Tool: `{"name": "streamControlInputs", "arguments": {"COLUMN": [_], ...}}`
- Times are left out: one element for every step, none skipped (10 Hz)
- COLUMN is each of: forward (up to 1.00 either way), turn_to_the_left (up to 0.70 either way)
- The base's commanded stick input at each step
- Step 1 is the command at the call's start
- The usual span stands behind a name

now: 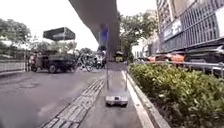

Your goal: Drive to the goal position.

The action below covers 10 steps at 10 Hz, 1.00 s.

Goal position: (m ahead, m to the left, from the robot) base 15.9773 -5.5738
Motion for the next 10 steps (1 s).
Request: {"name": "streamControlInputs", "arguments": {"forward": [0.69, 0.69, 0.69, 0.69, 0.69, 0.69, 0.69, 0.69, 0.69, 0.69], "turn_to_the_left": [0.01, 0.01, 0.00, -0.08, -0.13, -0.14, 0.00, 0.01, 0.01, 0.01]}}
